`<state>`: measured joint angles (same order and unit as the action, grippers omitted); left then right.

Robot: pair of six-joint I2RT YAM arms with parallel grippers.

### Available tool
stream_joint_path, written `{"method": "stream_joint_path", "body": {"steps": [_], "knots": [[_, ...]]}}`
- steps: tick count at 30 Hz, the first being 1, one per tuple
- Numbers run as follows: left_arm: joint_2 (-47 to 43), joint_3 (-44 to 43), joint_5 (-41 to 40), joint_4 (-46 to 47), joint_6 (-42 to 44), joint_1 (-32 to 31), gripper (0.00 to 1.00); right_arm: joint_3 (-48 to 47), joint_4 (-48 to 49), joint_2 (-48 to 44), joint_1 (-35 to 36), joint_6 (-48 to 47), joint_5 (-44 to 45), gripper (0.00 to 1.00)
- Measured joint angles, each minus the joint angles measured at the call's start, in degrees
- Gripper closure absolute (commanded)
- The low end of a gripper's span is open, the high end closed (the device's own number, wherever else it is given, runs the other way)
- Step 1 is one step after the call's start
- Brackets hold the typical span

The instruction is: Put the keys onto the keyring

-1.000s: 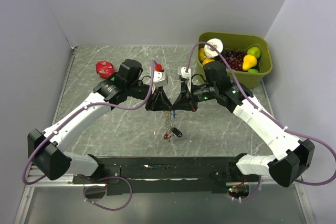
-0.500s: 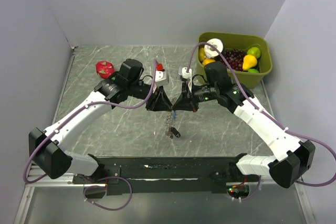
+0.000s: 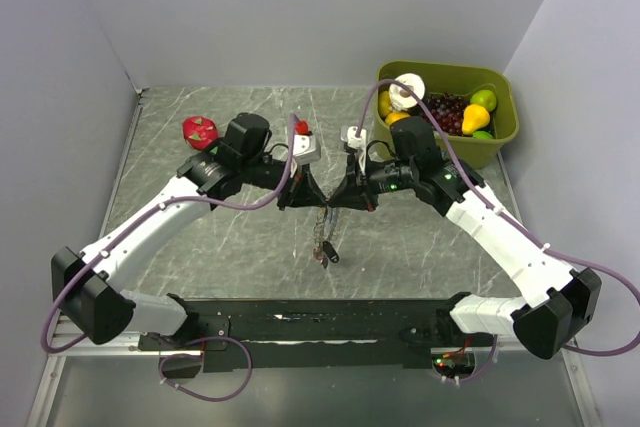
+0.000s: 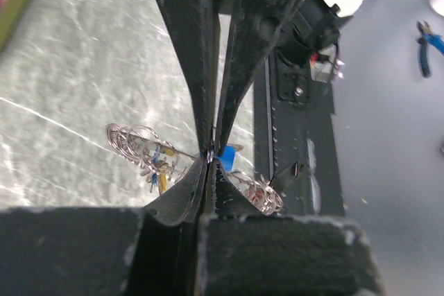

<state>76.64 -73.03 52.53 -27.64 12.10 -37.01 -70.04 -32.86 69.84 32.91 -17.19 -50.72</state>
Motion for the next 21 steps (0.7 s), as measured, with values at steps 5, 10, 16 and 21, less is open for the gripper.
{"method": "stream_joint_path", "body": {"steps": [5, 10, 16, 21], "knots": [[-6.12, 8.68, -1.97, 12.07, -5.07, 0.02, 0.99, 3.5, 5.9, -4.04, -0.42, 3.65, 2.45, 0.37], [-12.81, 20.0, -3.82, 29.07, -13.55, 0.02, 0.99, 6.75, 10.71, -10.03, -3.19, 7.39, 3.17, 0.3], [-17.07, 28.96, -7.45, 47.76, -21.24, 0.02, 0.99, 6.78, 14.36, -10.78, -4.94, 9.73, 0.66, 0.31], [-18.01, 31.69, -9.42, 57.81, -25.18, 0.02, 0.99, 7.21, 16.26, -9.81, -5.07, 11.21, -3.67, 0.31]]}}
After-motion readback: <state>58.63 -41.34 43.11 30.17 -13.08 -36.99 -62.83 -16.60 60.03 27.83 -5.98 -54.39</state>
